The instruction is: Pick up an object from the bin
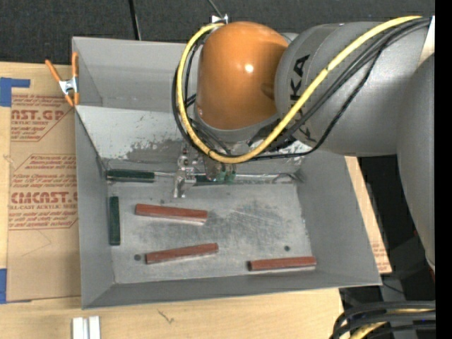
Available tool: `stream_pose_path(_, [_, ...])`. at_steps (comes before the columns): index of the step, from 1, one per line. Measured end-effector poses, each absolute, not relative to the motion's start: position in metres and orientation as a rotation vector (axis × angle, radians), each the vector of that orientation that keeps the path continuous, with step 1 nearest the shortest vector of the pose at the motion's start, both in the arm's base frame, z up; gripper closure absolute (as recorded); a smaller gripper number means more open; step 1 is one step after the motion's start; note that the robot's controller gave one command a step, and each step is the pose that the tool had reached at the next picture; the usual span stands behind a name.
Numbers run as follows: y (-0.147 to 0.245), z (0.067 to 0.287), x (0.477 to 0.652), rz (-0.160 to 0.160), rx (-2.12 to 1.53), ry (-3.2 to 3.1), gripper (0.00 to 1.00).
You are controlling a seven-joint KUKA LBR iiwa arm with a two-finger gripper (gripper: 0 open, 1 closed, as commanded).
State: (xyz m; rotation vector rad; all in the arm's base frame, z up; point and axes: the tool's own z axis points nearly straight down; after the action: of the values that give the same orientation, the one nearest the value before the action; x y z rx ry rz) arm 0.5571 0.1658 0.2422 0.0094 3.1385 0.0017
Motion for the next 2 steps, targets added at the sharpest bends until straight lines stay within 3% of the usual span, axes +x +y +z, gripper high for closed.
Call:
stream_pose_path(1, [0.161, 0.231, 0.555, 0.002, 0.117, 3.138, 1.00])
stream_pose_path(2, [0.157, 0.151, 0.550, 0.001, 0.177, 3.138, 0.00])
